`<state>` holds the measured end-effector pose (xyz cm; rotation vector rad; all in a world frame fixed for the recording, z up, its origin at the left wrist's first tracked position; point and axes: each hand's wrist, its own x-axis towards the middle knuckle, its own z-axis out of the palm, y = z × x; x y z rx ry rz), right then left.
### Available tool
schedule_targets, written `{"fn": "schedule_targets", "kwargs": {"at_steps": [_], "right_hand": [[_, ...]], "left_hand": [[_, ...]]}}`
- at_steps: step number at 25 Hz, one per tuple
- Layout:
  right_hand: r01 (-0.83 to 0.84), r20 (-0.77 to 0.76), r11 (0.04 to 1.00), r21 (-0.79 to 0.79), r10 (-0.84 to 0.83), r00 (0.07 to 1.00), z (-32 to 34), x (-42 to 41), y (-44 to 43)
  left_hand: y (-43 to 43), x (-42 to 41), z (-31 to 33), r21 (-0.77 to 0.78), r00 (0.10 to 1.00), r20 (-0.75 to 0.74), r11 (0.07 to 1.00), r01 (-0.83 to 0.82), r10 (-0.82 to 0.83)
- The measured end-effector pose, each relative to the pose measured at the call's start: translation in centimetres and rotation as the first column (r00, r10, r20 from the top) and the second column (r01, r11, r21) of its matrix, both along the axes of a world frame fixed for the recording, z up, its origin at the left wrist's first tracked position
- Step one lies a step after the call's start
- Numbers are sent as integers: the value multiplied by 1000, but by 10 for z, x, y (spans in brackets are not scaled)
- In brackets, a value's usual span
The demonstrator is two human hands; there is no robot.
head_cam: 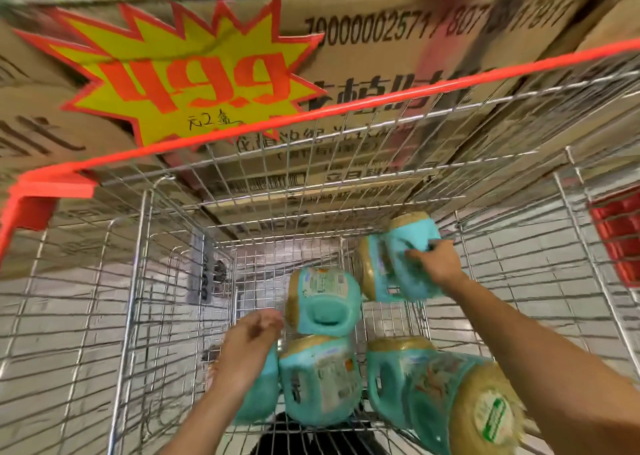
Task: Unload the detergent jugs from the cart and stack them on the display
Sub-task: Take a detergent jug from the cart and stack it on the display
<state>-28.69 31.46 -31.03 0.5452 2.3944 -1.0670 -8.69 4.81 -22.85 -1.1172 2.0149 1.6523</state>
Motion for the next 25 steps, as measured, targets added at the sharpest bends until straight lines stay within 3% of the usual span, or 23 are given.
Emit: {"fn": "schedule_targets", "kwargs": {"at_steps": [4, 9, 11, 13, 15, 18, 21, 25], "right_hand": [[252, -9, 915, -317, -268, 963, 39, 47, 3], [118, 12, 869, -480, -128, 992, 125, 102, -15], [105, 48, 785, -610, -97, 994, 160, 119, -20], [148, 107, 642, -752, -103, 989, 189, 131, -22], [167, 133, 556, -814, -102, 986, 212, 142, -23], [192, 154, 469, -862, -118, 981, 232, 154, -29], [218, 140, 497, -840, -190, 972, 241, 162, -38], [170, 2, 626, -761, -260, 966, 248, 175, -52]], "left_hand": [[8, 5, 20, 65, 999, -39, 998, 5, -2], [25, 15, 44, 161, 994, -96, 985, 63, -48], [30, 20, 57, 231, 993, -119, 972, 40, -13], [35, 23, 70, 321, 988, -152, 947, 33, 17], [38, 24, 83, 445, 980, -185, 895, 20, 69], [36, 21, 103, 683, 945, -216, 729, -33, 246], [33, 21, 121, 743, 916, -275, 669, 11, 291], [28, 27, 141, 657, 906, -325, 754, 10, 272]]}}
